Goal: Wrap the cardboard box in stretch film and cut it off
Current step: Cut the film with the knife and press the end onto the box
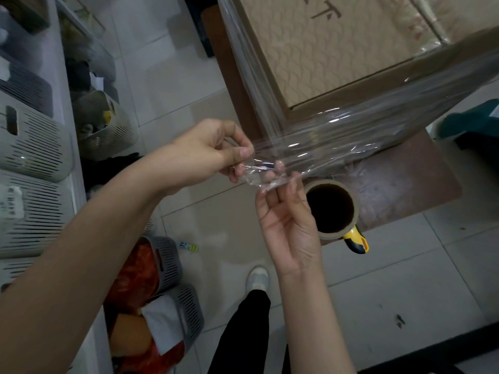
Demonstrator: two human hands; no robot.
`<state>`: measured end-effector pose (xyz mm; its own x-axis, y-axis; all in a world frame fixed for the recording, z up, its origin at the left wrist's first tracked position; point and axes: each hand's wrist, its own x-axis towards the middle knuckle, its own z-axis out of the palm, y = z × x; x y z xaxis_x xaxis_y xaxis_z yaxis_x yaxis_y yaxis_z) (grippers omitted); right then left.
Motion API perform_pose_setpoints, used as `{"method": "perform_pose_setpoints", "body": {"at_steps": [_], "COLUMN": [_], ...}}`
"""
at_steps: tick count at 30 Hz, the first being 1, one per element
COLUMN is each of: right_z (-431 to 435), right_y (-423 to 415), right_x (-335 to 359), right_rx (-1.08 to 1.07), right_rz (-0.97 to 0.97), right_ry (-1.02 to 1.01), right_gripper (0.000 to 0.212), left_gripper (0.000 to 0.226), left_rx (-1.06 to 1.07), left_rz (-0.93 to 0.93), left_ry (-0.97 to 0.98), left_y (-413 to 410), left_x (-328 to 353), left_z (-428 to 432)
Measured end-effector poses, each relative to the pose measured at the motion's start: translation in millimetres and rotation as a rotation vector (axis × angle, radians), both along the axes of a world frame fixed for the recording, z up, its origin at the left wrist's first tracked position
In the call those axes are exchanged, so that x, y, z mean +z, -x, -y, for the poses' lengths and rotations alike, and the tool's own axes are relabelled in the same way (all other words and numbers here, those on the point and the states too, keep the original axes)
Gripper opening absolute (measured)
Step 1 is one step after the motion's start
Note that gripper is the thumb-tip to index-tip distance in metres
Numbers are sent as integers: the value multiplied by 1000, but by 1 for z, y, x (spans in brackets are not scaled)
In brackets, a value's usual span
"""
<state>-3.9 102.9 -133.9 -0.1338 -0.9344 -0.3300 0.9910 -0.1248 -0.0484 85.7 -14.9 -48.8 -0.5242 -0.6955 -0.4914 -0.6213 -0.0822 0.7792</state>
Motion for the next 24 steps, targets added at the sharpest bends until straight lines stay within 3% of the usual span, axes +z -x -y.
{"method": "perform_pose_setpoints", "body": {"at_steps": [3, 8, 11, 15, 20, 22, 24], "right_z": [3, 2, -5, -10, 1, 6, 12], "right_y": [2, -2, -7, -13, -36, -37, -29], "right_x": [0, -7, -11, -12, -5, -1, 0], "right_rx": [-13, -17, -43, -96, 64, 40, -8], "right_rz": [-60, -175, -233, -349, -385, -368, -331], "right_ry": [-118, -271, -345, -482, -641, -608, -549], "right_gripper": [17, 23, 14, 16, 18, 24, 48], "left_gripper": [17, 18, 18, 5, 5, 5, 5], "left_rx": [4, 55, 32, -60, -121, -135, -154], "left_rz": [-4, -9, 29, 111, 132, 128, 129], "left_ry": [4, 104, 243, 476, 770, 789, 791], "left_y": [0, 2, 3, 1, 0, -1, -3], "left_x": [0, 3, 5, 8, 4, 3, 3], "left_z": [0, 3, 5, 8, 11, 13, 14]}}
